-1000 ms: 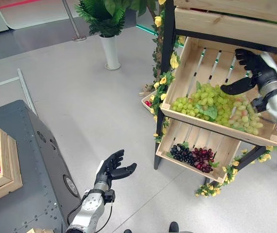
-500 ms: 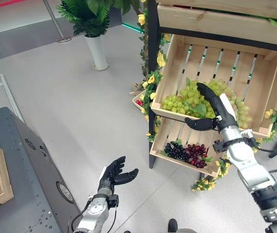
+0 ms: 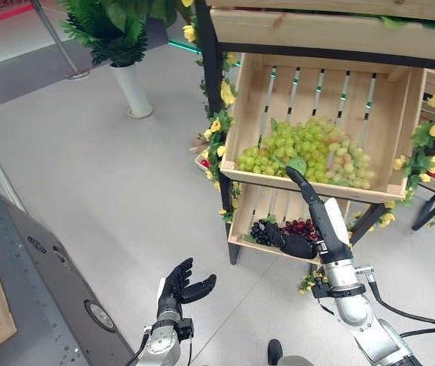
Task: Pick up the fruits from the basket on one side to the basket on the other side
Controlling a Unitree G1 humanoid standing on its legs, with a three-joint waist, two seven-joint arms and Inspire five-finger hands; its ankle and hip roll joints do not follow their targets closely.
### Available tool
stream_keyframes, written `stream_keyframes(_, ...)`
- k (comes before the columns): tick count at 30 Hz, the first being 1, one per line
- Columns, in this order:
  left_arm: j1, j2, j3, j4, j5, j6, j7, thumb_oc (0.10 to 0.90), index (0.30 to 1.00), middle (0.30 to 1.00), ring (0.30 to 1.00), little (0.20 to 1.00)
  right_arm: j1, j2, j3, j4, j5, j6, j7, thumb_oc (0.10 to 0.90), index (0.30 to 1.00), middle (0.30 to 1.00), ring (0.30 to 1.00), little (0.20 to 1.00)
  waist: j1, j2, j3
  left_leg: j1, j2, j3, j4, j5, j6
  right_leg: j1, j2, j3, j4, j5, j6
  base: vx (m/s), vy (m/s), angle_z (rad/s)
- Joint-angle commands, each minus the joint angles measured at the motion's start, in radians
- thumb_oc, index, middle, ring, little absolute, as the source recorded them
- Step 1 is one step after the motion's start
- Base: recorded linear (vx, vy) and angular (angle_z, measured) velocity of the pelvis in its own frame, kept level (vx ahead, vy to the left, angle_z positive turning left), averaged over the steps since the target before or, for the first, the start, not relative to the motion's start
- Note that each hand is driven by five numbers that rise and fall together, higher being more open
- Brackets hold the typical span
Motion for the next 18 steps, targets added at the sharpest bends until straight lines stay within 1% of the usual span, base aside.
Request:
stream_keyframes(1,-0.107,0.012,-0.012,0.013,0.01,-0.149,0.027,0.8,0.9,0.9,0.9,0.9,-0.133,-0.011,0.019,-0.079,-0.188,-0.161,-0.198,0.8,0.9,0.9,0.9,0.9,0.003,-0.015,0.001,0.018,-0.066,-0.011,0.009,-0.113,0.069,0.076,-0.004,-0.011,0.007,-0.09,0.007,0.0,0.0,0.0)
stream_keyframes(2,-0.114,0.016,-0.026,0.019,0.007,-0.157,0.032,0.8,0.9,0.9,0.9,0.9,-0.15,-0.026,0.049,-0.073,-0.261,-0.158,-0.232,0.8,0.9,0.9,0.9,0.9,0.009,-0.016,0.0,0.018,-0.067,-0.015,0.009,-0.114,0.068,0.077,-0.004,-0.015,0.007,-0.092,0.007,0.0,0.0,0.0)
stream_keyframes(3,-0.117,0.021,-0.031,0.021,0.005,-0.16,0.03,0.8,0.9,0.9,0.9,0.9,-0.159,-0.037,0.069,-0.064,-0.282,-0.153,-0.243,0.8,0.9,0.9,0.9,0.9,0.014,-0.017,-0.003,0.014,-0.068,-0.018,0.009,-0.113,0.068,0.074,-0.004,-0.018,0.007,-0.092,0.007,0.0,0.0,0.0)
stream_keyframes(5,-0.121,0.027,-0.038,0.025,0.006,-0.163,0.029,0.8,0.9,0.9,0.9,0.9,-0.173,-0.051,0.094,-0.043,-0.301,-0.145,-0.248,0.8,0.9,0.9,0.9,0.9,0.022,-0.019,-0.005,0.012,-0.07,-0.023,0.009,-0.114,0.069,0.075,-0.004,-0.023,0.007,-0.094,0.007,-0.01,-0.019,0.01)
stream_keyframes(6,-0.126,0.035,-0.046,0.039,0.014,-0.17,0.026,0.8,0.9,0.9,0.9,0.9,-0.191,-0.068,0.134,-0.001,-0.336,-0.138,-0.275,0.8,0.9,0.9,0.9,0.9,0.031,-0.024,-0.007,0.01,-0.07,-0.029,0.009,-0.116,0.07,0.076,-0.003,-0.03,0.007,-0.096,0.007,-0.01,-0.036,0.02)
stream_keyframes(9,-0.133,0.042,-0.049,0.069,0.018,-0.174,0.019,0.8,0.9,0.9,0.9,0.9,-0.201,-0.087,0.176,0.045,-0.351,-0.127,-0.266,0.8,0.9,0.9,0.9,0.9,0.042,-0.031,-0.01,0.006,-0.072,-0.036,0.009,-0.115,0.07,0.075,-0.004,-0.041,0.007,-0.097,0.008,-0.01,-0.051,0.06)
stream_keyframes(11,-0.14,0.043,-0.045,0.113,0.026,-0.171,0.0,0.8,0.9,0.9,0.9,0.9,-0.205,-0.098,0.218,0.105,-0.338,-0.121,-0.236,0.8,0.9,0.9,0.9,0.9,0.051,-0.037,-0.009,0.006,-0.073,-0.045,0.009,-0.116,0.07,0.08,-0.005,-0.051,0.007,-0.099,0.009,0.0,-0.051,0.06)
stream_keyframes(12,-0.143,0.039,-0.045,0.143,0.03,-0.16,-0.006,0.8,0.9,0.9,0.9,0.9,-0.205,-0.098,0.244,0.146,-0.313,-0.112,-0.184,0.8,0.9,0.9,0.9,0.9,0.056,-0.042,-0.012,0.006,-0.074,-0.049,0.009,-0.116,0.07,0.082,-0.006,-0.057,0.007,-0.099,0.01,0.01,-0.045,0.13)
stream_keyframes(15,-0.147,0.035,-0.036,0.188,0.033,-0.146,-0.026,0.8,0.9,0.9,0.9,0.9,-0.205,-0.096,0.277,0.198,-0.282,-0.094,-0.128,0.8,0.9,0.9,0.9,0.9,0.063,-0.049,-0.013,0.002,-0.075,-0.055,0.009,-0.112,0.07,0.08,-0.008,-0.063,0.007,-0.098,0.01,0.0,-0.039,0.13)
stream_keyframes(16,-0.15,0.03,-0.03,0.22,0.038,-0.129,-0.04,0.8,0.9,0.9,0.9,0.9,-0.197,-0.092,0.299,0.247,-0.255,-0.08,-0.098,0.8,0.9,0.9,0.9,0.9,0.068,-0.052,-0.013,0.005,-0.076,-0.06,0.009,-0.114,0.07,0.086,-0.01,-0.071,0.007,-0.099,0.011,0.0,-0.035,0.04)
stream_keyframes(18,-0.154,0.028,-0.026,0.247,0.05,-0.113,-0.05,0.8,0.9,0.9,0.9,0.9,-0.19,-0.082,0.308,0.292,-0.211,-0.061,-0.07,0.8,0.9,0.9,0.9,0.9,0.073,-0.056,-0.014,0.003,-0.078,-0.064,0.009,-0.111,0.07,0.086,-0.012,-0.076,0.007,-0.097,0.01,0.01,-0.035,0.1)
